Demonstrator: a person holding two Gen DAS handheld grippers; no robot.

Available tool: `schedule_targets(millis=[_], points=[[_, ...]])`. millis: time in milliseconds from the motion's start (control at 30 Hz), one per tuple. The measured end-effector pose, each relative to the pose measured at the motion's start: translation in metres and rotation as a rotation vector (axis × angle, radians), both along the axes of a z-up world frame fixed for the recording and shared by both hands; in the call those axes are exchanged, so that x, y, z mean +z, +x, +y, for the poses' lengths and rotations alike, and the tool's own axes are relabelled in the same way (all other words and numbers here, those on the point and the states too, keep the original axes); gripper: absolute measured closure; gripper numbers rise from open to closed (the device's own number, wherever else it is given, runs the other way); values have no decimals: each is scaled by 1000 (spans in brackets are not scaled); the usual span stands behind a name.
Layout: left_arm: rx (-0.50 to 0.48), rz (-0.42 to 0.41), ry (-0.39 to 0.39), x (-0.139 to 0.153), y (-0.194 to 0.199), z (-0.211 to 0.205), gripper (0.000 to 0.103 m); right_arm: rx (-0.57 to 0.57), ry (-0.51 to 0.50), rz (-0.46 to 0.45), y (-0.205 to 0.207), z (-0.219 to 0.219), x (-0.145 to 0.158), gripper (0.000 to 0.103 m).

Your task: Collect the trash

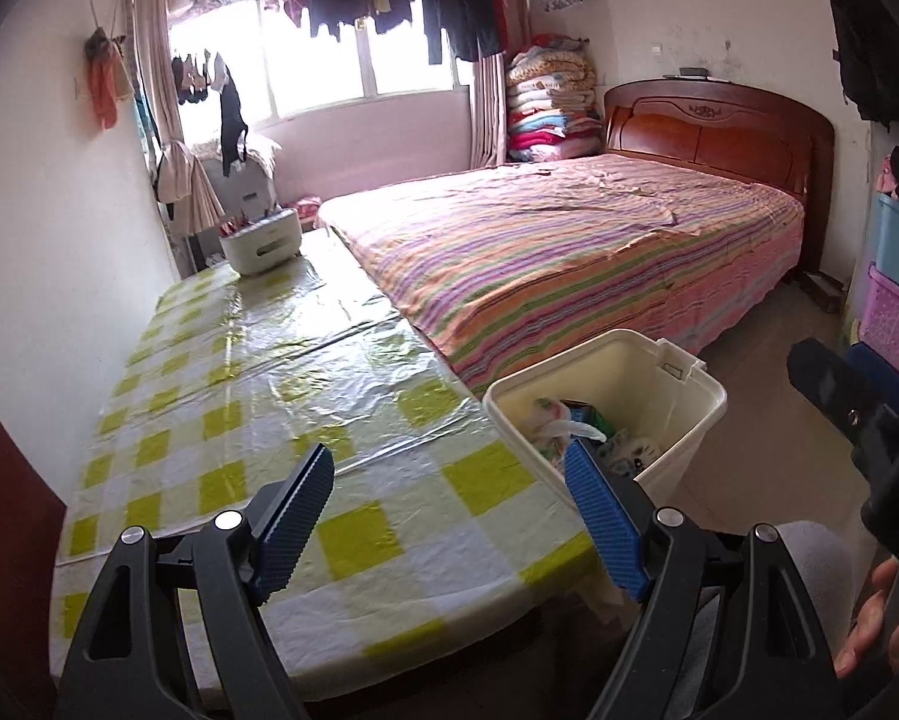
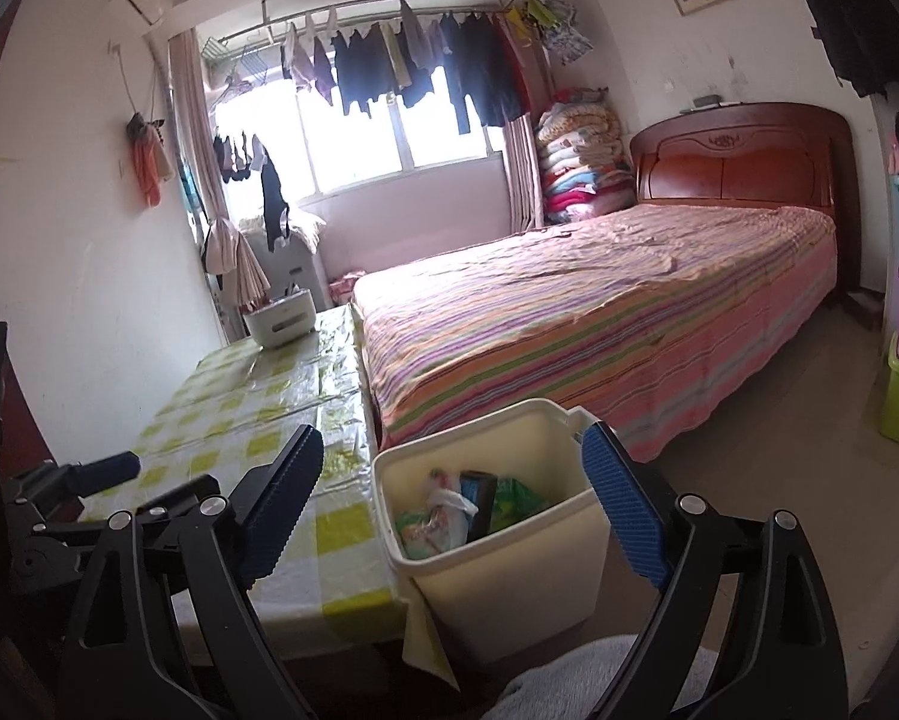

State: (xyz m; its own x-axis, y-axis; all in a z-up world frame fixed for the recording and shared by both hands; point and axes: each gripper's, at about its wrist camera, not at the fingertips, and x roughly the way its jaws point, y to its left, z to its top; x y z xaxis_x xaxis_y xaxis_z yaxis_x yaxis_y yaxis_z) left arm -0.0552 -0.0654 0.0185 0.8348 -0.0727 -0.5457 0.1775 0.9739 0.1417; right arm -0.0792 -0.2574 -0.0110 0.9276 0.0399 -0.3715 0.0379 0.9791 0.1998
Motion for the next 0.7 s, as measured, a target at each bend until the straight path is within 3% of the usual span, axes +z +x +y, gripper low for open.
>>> schedule_targets(millis=[700], points=[[9,5,2,-2,-19,7,26,17,17,18,1,0,0,16]])
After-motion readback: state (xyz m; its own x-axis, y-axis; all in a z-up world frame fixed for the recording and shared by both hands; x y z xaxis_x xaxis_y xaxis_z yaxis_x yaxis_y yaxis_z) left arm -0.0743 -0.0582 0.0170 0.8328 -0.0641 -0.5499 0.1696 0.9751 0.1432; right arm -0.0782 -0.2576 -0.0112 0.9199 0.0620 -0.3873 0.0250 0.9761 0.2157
